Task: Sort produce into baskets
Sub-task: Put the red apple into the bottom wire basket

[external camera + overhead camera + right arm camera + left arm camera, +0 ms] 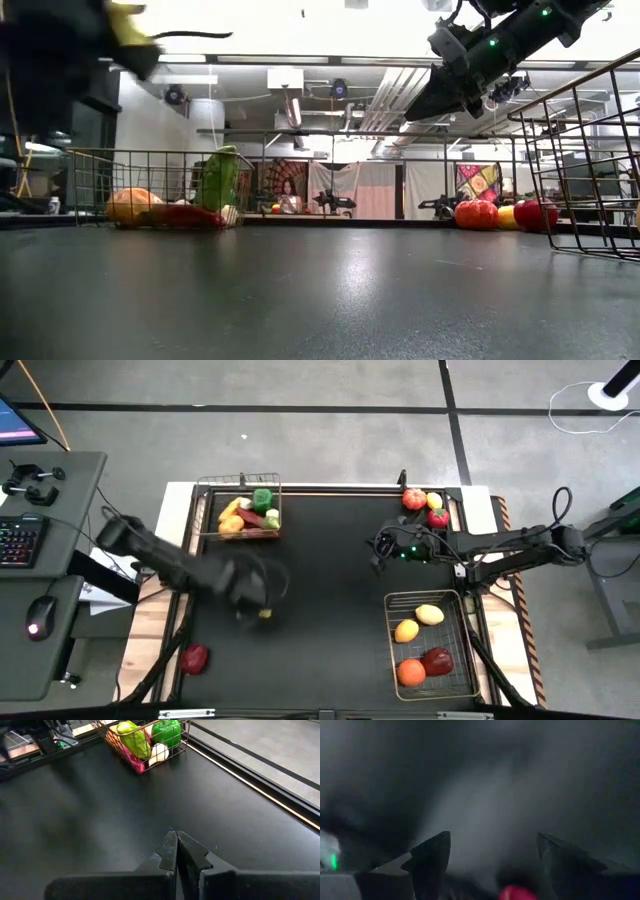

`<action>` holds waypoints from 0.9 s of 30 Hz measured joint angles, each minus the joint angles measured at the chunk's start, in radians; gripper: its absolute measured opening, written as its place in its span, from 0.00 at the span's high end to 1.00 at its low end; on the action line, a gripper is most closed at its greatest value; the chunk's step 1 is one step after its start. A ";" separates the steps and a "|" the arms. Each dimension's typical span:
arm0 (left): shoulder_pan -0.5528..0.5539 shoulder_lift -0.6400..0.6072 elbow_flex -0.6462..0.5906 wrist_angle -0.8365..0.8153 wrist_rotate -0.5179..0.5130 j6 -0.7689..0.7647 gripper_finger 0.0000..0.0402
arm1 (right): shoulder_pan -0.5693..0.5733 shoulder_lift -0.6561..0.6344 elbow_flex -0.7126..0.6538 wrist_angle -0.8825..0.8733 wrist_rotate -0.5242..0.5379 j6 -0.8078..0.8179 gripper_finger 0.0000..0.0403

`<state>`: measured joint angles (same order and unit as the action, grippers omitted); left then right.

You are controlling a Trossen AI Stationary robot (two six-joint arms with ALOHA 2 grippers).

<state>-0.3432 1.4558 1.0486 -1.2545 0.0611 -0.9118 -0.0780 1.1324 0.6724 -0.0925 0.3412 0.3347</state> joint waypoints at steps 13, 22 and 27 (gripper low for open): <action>-0.335 0.308 0.132 -0.273 0.379 -0.288 0.29 | 0.000 0.000 0.000 0.000 0.000 0.000 1.00; -0.413 0.340 0.140 -0.263 0.587 -0.271 0.29 | 0.000 0.000 0.000 0.000 0.001 -0.003 1.00; -0.430 0.340 0.135 -0.144 0.610 -0.185 0.29 | 0.000 0.000 0.000 0.000 0.000 -0.003 1.00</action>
<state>-0.7729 1.7958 1.1841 -1.3984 0.6715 -1.0971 -0.0780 1.1324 0.6724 -0.0923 0.3416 0.3321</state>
